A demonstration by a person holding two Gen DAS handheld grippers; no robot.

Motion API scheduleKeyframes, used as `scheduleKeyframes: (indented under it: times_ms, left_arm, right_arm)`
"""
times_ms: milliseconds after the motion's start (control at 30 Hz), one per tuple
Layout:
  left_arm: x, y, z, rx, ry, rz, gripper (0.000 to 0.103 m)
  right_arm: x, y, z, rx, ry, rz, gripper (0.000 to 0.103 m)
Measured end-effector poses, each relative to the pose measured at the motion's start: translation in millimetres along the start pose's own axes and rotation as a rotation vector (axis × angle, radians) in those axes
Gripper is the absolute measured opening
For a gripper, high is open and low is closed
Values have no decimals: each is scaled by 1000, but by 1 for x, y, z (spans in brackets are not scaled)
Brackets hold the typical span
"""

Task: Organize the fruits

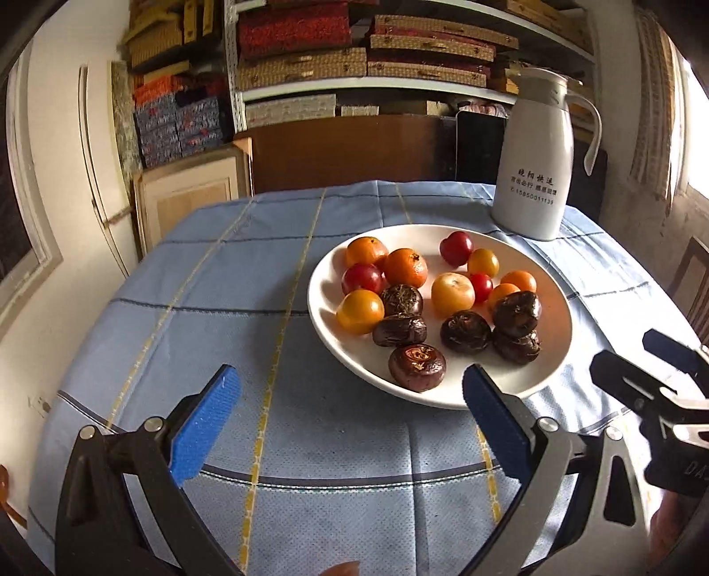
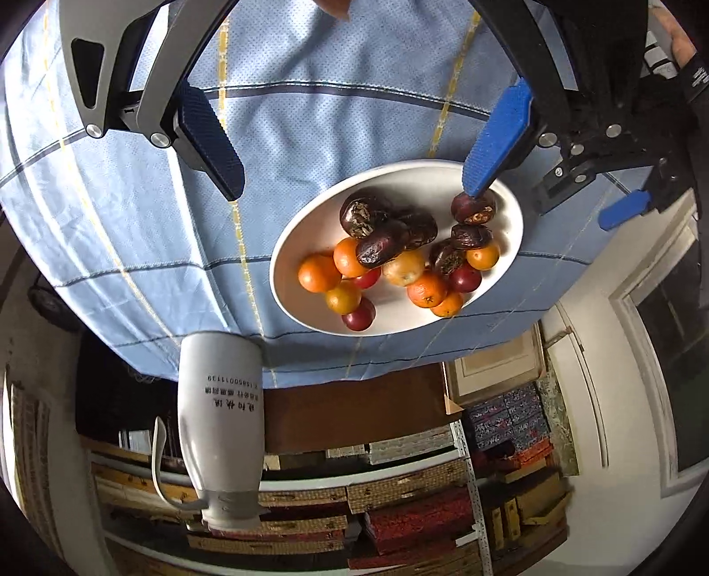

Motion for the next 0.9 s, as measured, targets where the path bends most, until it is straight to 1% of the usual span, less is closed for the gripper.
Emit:
scheduleKeyframes:
  times_ms: [67, 167, 300, 433, 667, 900]
  left_arm:
    - [2, 1, 7, -24, 5, 2, 98]
    - [3, 2, 10, -33, -1, -12, 98]
    - [4, 2, 17, -40, 32, -9, 98]
    - [5, 2, 22, -60, 30, -1, 98]
    - [1, 3, 16, -21, 39, -15, 98]
    - [-2, 4, 8, 13, 45, -21, 99]
  right_arm:
    - [0, 2, -1, 8, 7, 1, 100]
    - [2, 2, 1, -7, 0, 4, 99]
    - [3, 1, 3, -20, -7, -2, 99]
    - [4, 0, 2, -11, -7, 3, 99]
    - [9, -3, 5, -34, -11, 21, 99]
    - [7, -2, 6, -35, -9, 10, 99]
Point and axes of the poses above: each gripper's, at about its wrist camera, not at the fingertips, and x roughly against the way its jaws point, z to its right, y to its underside, the point moved 6 cm from there along -x, roughly the way its jaws point, and after that the axes turned 12 degrees about -x, right-handed, at the moved point
